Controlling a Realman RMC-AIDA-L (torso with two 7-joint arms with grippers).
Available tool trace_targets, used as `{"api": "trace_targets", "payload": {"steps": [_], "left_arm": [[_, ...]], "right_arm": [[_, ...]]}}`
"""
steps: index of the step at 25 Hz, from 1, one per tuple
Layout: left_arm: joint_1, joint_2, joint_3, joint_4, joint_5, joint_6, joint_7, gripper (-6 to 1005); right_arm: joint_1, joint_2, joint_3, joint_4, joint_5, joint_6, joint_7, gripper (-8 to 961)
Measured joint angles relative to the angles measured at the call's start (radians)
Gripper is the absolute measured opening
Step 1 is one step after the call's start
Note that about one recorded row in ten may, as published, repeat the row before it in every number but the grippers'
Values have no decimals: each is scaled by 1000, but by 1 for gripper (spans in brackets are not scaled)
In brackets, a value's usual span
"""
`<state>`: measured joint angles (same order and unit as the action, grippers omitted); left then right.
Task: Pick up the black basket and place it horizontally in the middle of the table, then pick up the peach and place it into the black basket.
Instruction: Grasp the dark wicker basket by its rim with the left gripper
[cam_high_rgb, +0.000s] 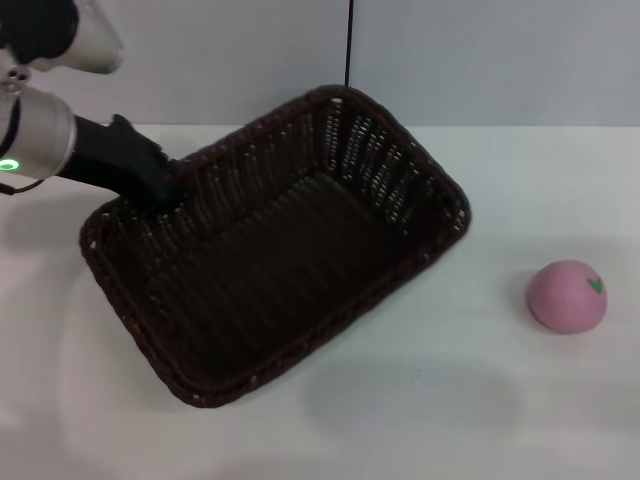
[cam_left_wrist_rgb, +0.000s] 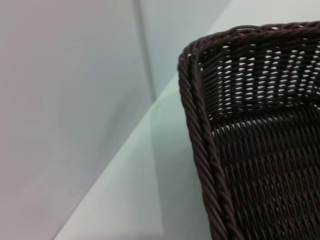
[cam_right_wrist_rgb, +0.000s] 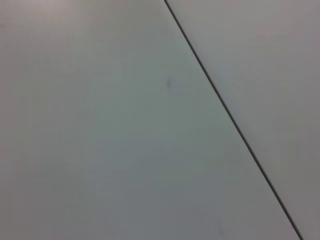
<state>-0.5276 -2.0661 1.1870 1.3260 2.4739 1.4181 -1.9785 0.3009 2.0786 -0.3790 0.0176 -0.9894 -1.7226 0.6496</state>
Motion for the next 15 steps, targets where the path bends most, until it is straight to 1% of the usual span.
{"api": "trace_targets", "payload": {"steps": [1,2,4,5,6,9,15], "left_arm": [[0,0,0,0,0,0,0,265],[-13,0,0,-8,0,10,15,237],[-51,0,0,-36,0,46,74,234],[-87,-1,2,-65,3,70,132,233],[-87,-1,2,-65,3,70,132,233],[-139,-2,9,-95,8,82,192,235],[-189,-6,56,-81,-2,76,336,234]], "right_arm": [[0,0,0,0,0,0,0,694],[0,0,0,0,0,0,2,694],[0,0,1,0,0,0,3,694],[-1,0,1,-1,0,-1,3,695],[-1,0,1,-1,0,-1,3,695],[-3,0,2,-1,0,0,11,695],[-4,-1,12,-1,0,0,18,694]]}}
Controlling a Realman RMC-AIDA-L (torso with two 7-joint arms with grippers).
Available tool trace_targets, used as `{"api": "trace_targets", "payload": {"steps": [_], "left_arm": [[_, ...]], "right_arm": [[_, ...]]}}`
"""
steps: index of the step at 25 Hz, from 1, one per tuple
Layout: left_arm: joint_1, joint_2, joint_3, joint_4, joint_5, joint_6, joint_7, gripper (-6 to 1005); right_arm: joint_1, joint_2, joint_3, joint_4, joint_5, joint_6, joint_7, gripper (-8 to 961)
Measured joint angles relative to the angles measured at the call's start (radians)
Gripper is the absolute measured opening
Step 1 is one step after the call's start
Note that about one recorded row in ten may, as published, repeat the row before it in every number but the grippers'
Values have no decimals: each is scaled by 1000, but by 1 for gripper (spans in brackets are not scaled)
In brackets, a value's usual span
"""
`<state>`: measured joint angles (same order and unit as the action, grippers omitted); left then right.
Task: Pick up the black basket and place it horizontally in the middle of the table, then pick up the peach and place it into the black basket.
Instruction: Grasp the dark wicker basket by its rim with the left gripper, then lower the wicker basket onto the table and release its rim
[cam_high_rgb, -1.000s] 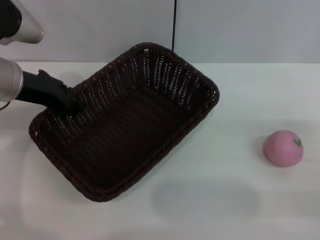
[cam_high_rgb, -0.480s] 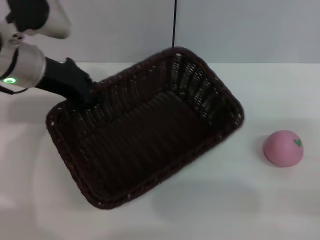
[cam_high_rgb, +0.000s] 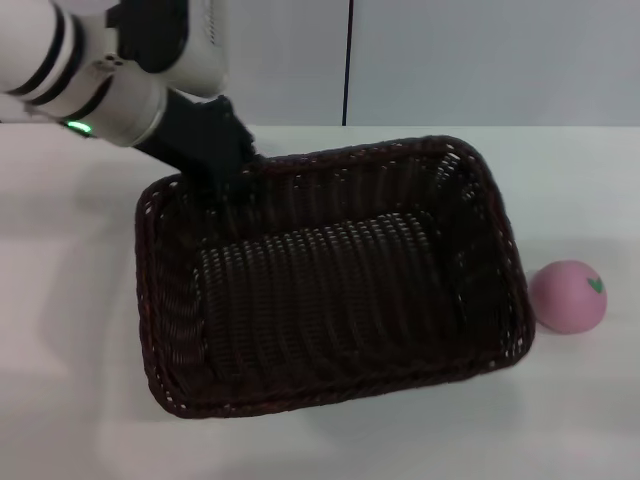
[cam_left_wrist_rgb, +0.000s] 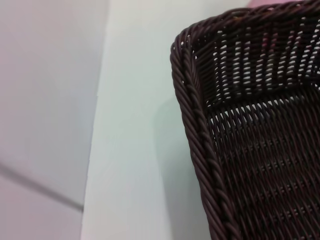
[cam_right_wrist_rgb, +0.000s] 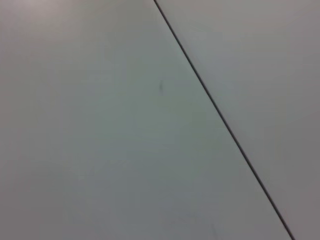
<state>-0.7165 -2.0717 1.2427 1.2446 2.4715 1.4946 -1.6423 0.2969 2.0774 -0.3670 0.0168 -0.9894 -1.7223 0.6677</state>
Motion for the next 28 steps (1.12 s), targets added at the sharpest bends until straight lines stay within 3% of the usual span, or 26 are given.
{"api": "trace_targets", "payload": {"steps": [7,12,28], "left_arm": [[-44,-2,102,-11,-2,-33,64,233],[-53,-5,110,-13,-4,-32,80,234],[7,2,110,-9,-84,-88,15,257]], "right_arm": [[-3,-1,11,-8,0,16,12,695],[3,-3,11,-12,0,42,13,695],[0,-3,12,-20,-3,47,13,694]]}}
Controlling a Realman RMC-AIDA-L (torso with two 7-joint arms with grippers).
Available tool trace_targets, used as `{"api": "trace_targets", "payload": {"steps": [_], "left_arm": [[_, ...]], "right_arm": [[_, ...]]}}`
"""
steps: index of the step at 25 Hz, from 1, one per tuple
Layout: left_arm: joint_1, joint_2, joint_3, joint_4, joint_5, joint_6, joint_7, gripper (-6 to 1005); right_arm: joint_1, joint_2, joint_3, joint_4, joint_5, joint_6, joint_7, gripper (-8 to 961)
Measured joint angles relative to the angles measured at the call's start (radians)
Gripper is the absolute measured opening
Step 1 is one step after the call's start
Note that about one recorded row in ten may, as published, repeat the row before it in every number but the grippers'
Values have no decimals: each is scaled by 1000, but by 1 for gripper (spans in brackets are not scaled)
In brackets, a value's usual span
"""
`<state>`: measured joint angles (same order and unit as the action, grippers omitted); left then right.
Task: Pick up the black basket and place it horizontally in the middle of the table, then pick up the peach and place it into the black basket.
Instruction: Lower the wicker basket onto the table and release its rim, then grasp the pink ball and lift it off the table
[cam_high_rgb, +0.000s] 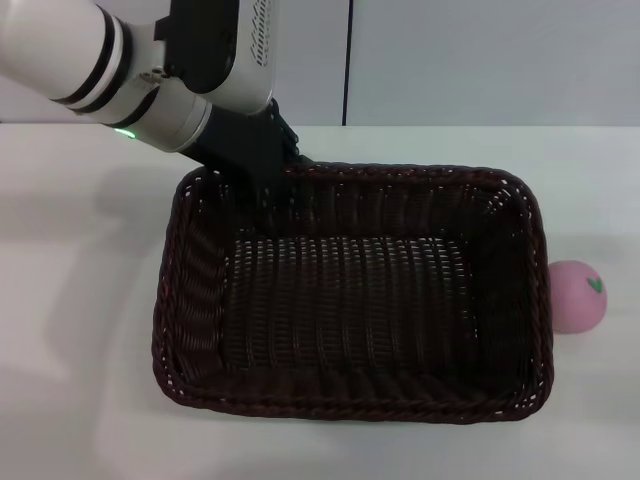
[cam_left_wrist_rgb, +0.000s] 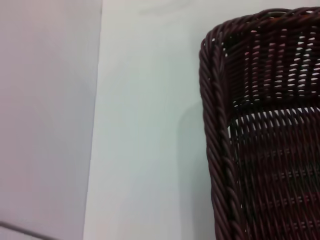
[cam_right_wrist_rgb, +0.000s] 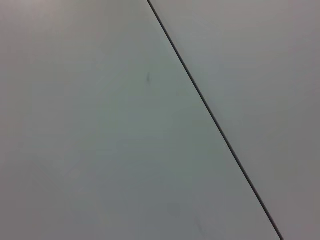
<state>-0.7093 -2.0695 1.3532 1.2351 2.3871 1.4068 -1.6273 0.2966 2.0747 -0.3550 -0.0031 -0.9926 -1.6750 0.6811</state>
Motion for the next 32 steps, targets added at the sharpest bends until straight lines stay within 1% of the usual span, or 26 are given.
{"api": "trace_targets", "payload": {"steps": [1,2,7,10,13,16,18,19,21,22,24,26,27,28,29,30,32], "left_arm": [[2,0,-1,-2,-1,-3,-14,265],[18,-1,-6,1,-14,-22,-21,272],[45,1,-2,11,-31,-50,-12,309],[52,2,-1,14,-29,-60,-10,331],[76,2,-2,46,-40,-90,-8,353],[91,1,-11,58,-67,-109,-8,469],[118,4,-64,62,-161,-126,-7,547],[127,5,-97,58,-205,-126,-6,586],[150,6,-192,27,-331,-112,0,648],[169,6,-242,3,-412,-101,5,680],[221,6,-310,-40,-577,-96,17,742],[284,6,-341,-74,-708,-104,40,740],[284,6,-341,-74,-708,-104,40,739],[351,6,-353,-98,-795,-108,79,738],[381,5,-356,-106,-821,-108,101,738],[446,3,-359,-119,-886,-108,159,738],[446,3,-359,-119,-886,-108,159,738]], "right_arm": [[-1,0,0,0,0,0,0,694],[-2,1,0,0,-1,-1,0,694],[-5,1,1,0,-2,-6,2,695],[-5,1,-1,-2,-2,-7,19,695],[-5,0,-7,-5,-3,-6,27,695],[-7,0,-9,-16,-9,-8,28,695],[-18,-1,-11,-52,-38,-7,51,695],[-27,-1,-12,-88,-69,-2,84,695],[-44,-4,-13,-176,-147,16,178,694],[-52,-5,-13,-236,-199,29,239,694],[-64,-7,-12,-355,-291,48,360,694],[-71,-8,-11,-490,-403,54,506,694],[-71,-10,-11,-575,-482,53,622,694],[-71,-12,-11,-644,-544,51,715,694],[-67,-17,-13,-728,-617,43,833,694],[-59,-19,-14,-818,-696,32,940,694],[-39,-23,-18,-981,-859,0,1135,694]]}}
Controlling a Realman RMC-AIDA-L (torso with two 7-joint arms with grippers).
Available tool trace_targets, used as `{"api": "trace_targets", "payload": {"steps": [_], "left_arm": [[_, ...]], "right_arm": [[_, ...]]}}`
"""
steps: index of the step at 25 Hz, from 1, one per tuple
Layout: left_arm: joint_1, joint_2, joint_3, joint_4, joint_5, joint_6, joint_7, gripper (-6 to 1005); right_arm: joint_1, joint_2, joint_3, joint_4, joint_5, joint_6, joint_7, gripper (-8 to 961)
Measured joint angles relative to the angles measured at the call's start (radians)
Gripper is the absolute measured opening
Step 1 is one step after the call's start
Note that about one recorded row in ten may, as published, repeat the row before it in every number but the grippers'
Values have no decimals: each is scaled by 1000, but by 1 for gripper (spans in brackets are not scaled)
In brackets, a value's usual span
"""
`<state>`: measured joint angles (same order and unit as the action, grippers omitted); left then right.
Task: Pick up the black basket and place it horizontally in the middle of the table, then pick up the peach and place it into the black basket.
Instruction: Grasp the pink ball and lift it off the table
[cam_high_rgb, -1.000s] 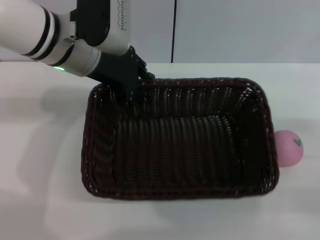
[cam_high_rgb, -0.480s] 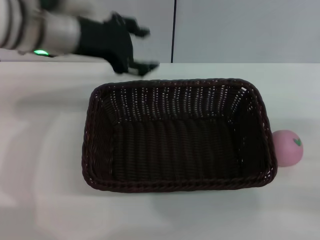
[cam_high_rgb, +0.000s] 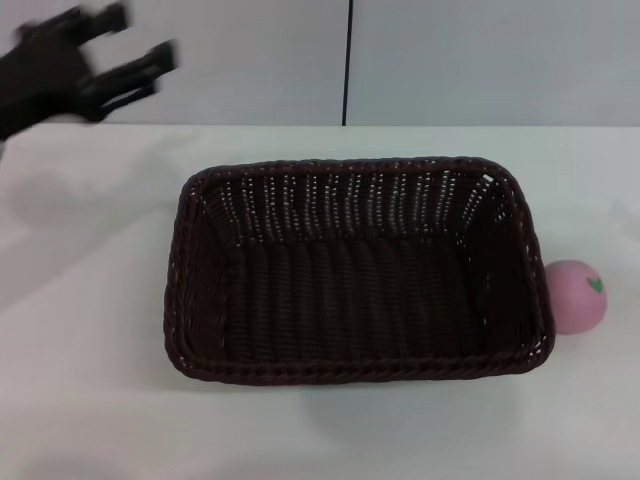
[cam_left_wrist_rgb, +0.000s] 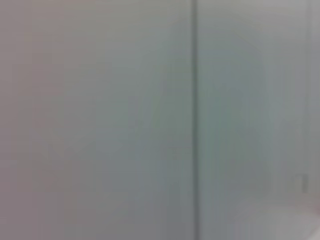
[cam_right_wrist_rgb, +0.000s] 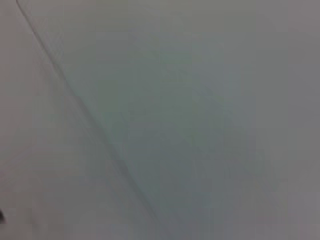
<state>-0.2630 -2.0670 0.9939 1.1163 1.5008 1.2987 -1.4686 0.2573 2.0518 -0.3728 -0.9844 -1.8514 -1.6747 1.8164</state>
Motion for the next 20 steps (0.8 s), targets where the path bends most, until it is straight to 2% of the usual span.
{"api": "trace_targets", "payload": {"steps": [1,3,5,6,8,10,14,17,20], "left_arm": [[100,-2,2,-24,-91,-1,83,738],[135,-1,1,-37,-120,-1,110,738],[175,1,-3,-67,-143,1,147,739],[182,2,-4,-80,-144,0,157,739],[193,3,-11,-122,-146,1,179,739],[195,4,-19,-160,-146,5,194,739],[199,5,-31,-186,-146,10,199,739],[205,5,-53,-180,-148,22,199,739],[205,6,-78,-179,-147,33,199,740]], "right_arm": [[16,-4,-3,-97,-99,-28,112,694],[52,-17,-6,-229,-262,-90,272,695],[104,-39,-12,-313,-409,-166,390,695],[163,-59,-28,-340,-541,-244,474,695],[189,-62,-42,-342,-584,-264,500,694],[223,-54,-80,-344,-637,-271,530,694],[260,-14,-183,-300,-675,-207,560,693],[282,-5,-246,-229,-696,-144,583,692],[301,-5,-296,-155,-708,-91,604,687]]}}
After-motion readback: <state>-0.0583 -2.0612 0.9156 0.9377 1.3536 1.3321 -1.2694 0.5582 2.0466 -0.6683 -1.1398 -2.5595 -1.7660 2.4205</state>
